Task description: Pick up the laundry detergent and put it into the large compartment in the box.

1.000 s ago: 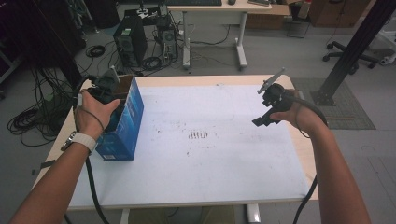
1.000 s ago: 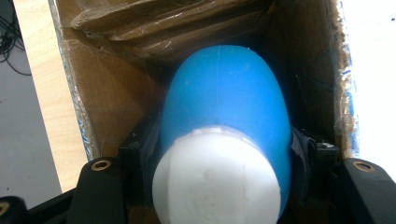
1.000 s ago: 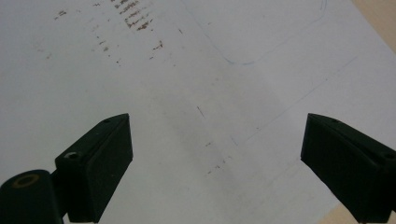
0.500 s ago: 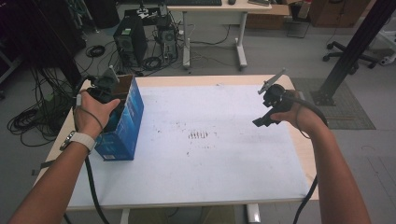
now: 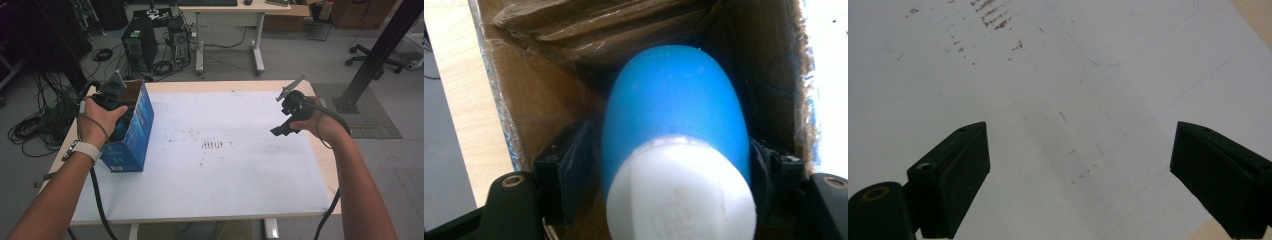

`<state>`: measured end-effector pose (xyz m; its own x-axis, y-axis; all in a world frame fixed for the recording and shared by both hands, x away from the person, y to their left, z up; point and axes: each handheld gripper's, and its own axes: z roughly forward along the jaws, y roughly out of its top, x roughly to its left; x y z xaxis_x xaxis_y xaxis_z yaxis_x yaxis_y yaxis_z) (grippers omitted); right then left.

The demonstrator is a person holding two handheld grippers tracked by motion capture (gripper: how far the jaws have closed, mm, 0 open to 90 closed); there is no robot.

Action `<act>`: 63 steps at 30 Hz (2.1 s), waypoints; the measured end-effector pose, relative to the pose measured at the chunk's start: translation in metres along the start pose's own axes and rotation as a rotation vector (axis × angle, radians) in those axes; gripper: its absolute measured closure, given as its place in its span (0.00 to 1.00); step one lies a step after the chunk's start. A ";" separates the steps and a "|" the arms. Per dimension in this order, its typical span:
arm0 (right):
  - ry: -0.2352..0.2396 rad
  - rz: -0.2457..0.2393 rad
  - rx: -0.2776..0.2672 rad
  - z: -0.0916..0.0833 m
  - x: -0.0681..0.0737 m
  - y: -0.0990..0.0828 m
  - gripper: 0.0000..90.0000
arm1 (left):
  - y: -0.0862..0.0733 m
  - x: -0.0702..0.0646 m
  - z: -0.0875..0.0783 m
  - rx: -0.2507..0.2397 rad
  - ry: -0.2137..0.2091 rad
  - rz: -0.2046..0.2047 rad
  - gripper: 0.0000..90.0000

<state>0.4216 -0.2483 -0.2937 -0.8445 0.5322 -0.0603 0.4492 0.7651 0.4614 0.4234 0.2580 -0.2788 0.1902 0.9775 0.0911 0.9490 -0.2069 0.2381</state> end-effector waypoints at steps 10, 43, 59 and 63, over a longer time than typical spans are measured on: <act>-0.001 -0.001 0.000 0.000 0.001 0.001 0.10 | -0.001 0.002 -0.001 -0.003 -0.007 0.006 0.26; -0.006 -0.008 -0.005 -0.005 0.005 0.004 0.10 | -0.002 0.007 -0.019 -0.030 -0.061 0.009 0.14; -0.012 -0.008 -0.016 -0.011 0.007 0.002 0.10 | -0.005 0.009 -0.029 -0.029 -0.062 -0.009 0.13; -0.013 -0.011 -0.017 -0.012 0.007 0.002 0.10 | -0.006 0.009 -0.034 -0.034 -0.061 -0.010 0.13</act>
<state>0.4132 -0.2472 -0.2826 -0.8455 0.5283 -0.0774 0.4345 0.7650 0.4754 0.4109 0.2670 -0.2464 0.1968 0.9800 0.0295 0.9421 -0.1973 0.2712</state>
